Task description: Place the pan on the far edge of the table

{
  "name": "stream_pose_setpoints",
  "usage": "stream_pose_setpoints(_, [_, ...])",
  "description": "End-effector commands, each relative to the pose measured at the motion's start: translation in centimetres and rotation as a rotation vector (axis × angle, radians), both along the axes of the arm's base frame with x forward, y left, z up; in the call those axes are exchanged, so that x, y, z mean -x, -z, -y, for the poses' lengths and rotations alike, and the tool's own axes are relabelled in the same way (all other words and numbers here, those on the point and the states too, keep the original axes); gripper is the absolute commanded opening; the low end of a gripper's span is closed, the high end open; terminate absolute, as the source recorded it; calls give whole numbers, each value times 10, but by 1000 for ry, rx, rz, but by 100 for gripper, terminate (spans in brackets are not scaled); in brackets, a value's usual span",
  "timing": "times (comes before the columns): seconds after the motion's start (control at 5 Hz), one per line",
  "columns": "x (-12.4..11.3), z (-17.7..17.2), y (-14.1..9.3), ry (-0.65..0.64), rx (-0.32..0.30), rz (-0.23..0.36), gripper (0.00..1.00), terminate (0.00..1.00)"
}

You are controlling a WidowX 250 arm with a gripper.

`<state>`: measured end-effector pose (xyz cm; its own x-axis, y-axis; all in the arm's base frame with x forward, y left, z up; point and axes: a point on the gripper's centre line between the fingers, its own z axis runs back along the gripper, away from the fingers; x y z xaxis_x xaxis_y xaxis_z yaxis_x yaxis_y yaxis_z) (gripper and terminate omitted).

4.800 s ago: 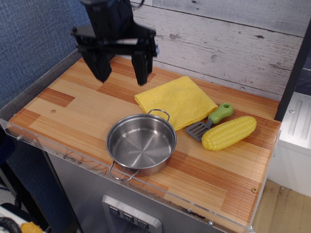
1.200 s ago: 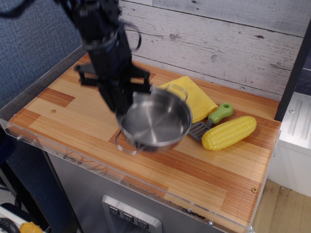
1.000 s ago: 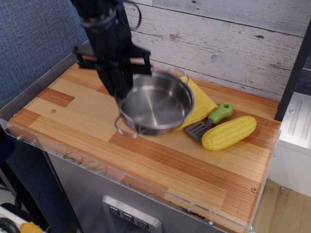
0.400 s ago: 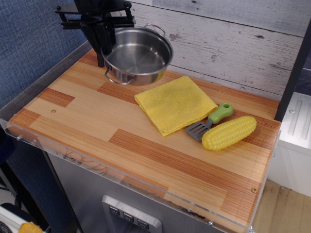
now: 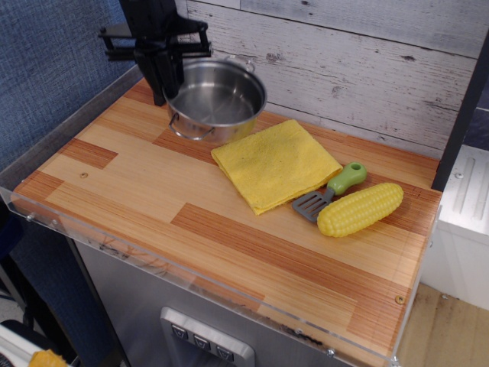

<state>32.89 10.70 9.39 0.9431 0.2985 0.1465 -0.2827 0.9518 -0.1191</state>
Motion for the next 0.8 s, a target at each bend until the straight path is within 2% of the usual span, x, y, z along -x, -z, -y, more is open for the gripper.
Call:
stream_pose_setpoints(0.0, [-18, -26, 5, -45, -17, 31, 0, 0])
stream_pose_setpoints(0.6, [-22, -49, 43, -94, -9, -1, 0, 0])
